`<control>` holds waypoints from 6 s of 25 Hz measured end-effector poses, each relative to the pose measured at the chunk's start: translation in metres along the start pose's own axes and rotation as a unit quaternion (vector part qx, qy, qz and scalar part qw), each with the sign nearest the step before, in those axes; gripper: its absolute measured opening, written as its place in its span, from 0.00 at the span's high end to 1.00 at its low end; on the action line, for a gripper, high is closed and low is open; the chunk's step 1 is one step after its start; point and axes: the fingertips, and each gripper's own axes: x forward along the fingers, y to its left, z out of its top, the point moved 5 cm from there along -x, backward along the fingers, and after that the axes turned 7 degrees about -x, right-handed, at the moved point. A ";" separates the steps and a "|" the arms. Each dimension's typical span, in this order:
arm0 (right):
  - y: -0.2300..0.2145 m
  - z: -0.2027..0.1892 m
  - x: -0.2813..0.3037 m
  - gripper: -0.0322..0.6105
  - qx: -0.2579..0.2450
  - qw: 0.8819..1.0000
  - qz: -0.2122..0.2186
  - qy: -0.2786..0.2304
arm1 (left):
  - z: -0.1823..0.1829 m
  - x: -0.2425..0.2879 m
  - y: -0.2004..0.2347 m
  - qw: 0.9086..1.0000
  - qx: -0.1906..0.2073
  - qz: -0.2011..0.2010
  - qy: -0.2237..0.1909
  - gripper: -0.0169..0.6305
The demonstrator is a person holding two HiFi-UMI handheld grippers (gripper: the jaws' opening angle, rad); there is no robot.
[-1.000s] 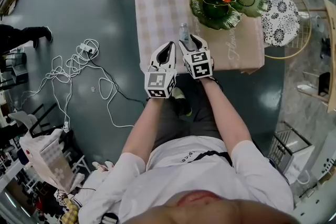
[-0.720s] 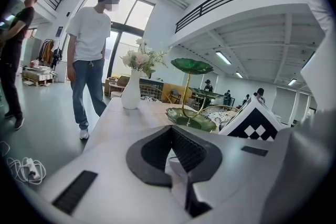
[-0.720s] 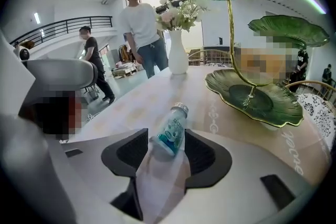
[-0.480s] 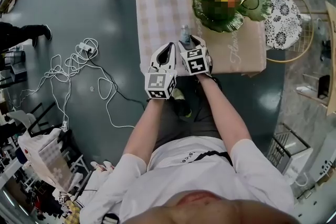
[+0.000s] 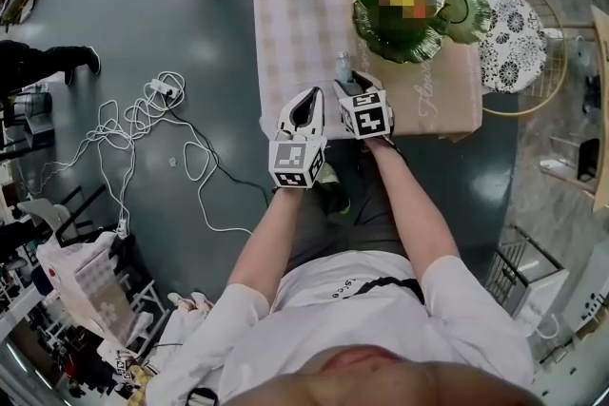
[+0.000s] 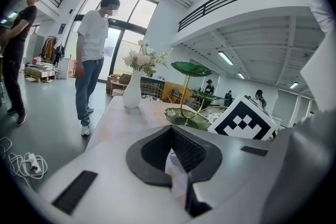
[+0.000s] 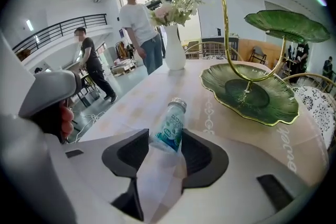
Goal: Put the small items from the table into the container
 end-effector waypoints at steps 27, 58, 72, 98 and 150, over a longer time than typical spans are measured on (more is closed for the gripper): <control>-0.037 0.078 -0.249 0.63 0.054 0.983 -0.073 -0.156 | 0.128 -0.002 -0.163 0.991 0.048 -0.118 -0.027 0.96; -0.245 0.128 -0.241 0.63 -0.030 0.990 -0.063 -0.121 | 0.180 0.149 -0.265 0.991 0.065 -0.120 -0.018 0.96; -0.264 0.127 -0.174 0.63 -0.106 0.994 -0.022 -0.024 | 0.165 0.184 -0.247 0.994 0.049 -0.097 0.005 0.96; -0.244 0.156 -0.203 0.70 -0.092 0.991 -0.036 -0.093 | 0.174 0.172 -0.244 0.994 0.043 -0.100 -0.005 0.96; -0.008 0.142 -0.384 0.93 0.024 0.952 -0.110 -0.285 | 0.208 -0.070 -0.235 0.983 0.070 -0.161 -0.048 0.96</control>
